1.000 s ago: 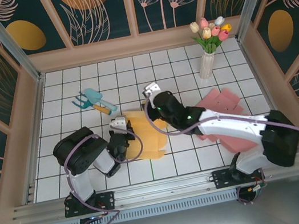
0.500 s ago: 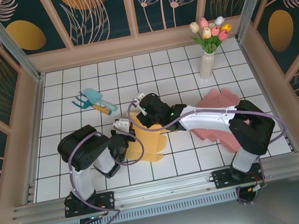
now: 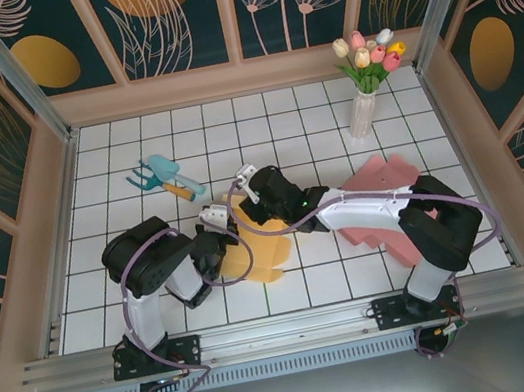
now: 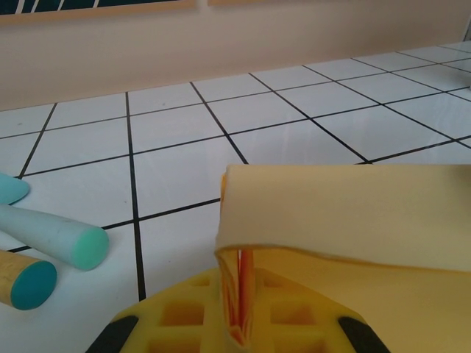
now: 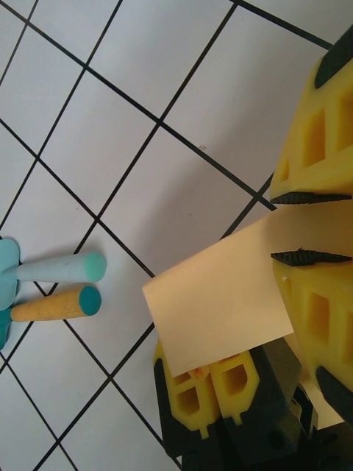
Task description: Fold the paper box
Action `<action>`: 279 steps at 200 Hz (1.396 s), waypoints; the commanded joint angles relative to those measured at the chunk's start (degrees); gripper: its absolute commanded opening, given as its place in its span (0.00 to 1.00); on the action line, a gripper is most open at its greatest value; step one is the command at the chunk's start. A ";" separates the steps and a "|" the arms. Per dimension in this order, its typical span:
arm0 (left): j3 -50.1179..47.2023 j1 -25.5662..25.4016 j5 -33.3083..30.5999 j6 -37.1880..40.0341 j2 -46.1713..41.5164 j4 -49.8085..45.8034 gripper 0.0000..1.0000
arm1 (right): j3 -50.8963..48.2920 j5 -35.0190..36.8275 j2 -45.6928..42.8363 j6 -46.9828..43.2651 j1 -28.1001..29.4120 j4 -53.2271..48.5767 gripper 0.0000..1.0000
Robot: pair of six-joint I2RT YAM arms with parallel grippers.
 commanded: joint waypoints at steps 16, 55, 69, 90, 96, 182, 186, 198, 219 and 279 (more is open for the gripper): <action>-1.34 -1.00 13.82 3.33 2.80 3.89 0.00 | 0.87 -10.00 -0.18 1.85 -1.01 -1.86 0.29; -2.60 -1.06 17.00 6.44 3.07 6.51 0.01 | 1.32 -14.50 -0.66 2.86 -3.48 -1.17 0.29; -2.52 -1.06 18.21 7.09 2.81 5.96 0.01 | 1.60 -15.62 -0.48 2.98 -3.88 -0.86 0.29; -2.02 -1.05 20.00 7.52 2.57 4.79 0.02 | 2.46 -17.61 0.06 2.90 -4.04 -0.44 0.29; -1.85 -1.06 20.44 7.67 2.71 4.70 0.03 | 2.76 -18.22 0.23 2.86 -4.00 -0.29 0.29; -0.80 -0.99 19.68 6.91 2.94 3.25 0.06 | -0.35 -18.50 0.41 3.02 -5.31 1.62 0.29; -0.89 -0.98 19.81 6.88 2.92 3.24 0.06 | -0.69 -18.29 0.47 3.03 -5.31 1.75 0.29; -0.98 -1.03 20.03 6.72 2.83 3.22 0.07 | -1.68 -17.97 0.80 2.86 -5.31 2.38 0.29; -0.93 -1.05 19.84 6.31 2.80 3.06 0.09 | -3.92 -18.23 1.51 2.33 -5.25 3.73 0.28; 0.31 -1.05 18.27 5.22 1.70 -0.08 0.18 | -10.84 -13.69 1.11 -2.79 -4.42 7.80 0.28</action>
